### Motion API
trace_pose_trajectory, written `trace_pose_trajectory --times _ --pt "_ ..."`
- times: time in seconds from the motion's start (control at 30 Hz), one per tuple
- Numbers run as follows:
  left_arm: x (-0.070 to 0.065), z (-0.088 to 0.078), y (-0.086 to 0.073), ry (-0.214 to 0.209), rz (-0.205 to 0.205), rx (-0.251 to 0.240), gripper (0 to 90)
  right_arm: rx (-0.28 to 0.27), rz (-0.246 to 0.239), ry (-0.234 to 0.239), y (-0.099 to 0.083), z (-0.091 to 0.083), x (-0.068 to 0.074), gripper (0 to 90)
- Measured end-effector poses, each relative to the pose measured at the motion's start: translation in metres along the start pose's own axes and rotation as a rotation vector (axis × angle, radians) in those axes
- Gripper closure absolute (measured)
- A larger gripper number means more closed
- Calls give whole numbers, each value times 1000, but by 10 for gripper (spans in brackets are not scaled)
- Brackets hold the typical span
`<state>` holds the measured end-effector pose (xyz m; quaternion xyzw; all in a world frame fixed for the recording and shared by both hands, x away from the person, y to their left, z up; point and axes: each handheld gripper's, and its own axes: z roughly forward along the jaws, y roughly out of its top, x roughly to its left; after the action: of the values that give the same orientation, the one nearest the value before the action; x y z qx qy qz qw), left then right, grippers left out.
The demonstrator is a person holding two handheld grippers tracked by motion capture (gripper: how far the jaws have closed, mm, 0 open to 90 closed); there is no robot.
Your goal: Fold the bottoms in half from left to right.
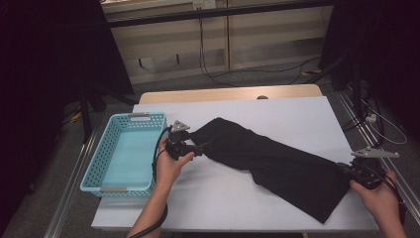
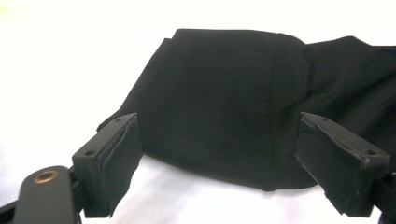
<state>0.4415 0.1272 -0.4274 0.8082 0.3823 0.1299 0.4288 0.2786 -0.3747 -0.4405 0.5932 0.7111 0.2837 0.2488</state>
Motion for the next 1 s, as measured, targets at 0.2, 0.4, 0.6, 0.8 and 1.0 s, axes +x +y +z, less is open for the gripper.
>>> trace_pose_trajectory --times 0.2,0.4,0.6,0.8,1.0 --pt "-1 1 0 1 0 7 149 -9 -37 -8 3 6 15 599" --pt "-2 1 -1 -6 7 16 144 -37 -96 92 14 7 48 445" --pt "-1 -3 -3 3 4 22 138 -40 -136 202 21 17 82 344" --pt "0 -6 -6 11 10 31 134 -64 -141 257 30 26 108 277" --pt "0 -8 -8 9 13 36 131 -54 -174 298 33 33 128 225"
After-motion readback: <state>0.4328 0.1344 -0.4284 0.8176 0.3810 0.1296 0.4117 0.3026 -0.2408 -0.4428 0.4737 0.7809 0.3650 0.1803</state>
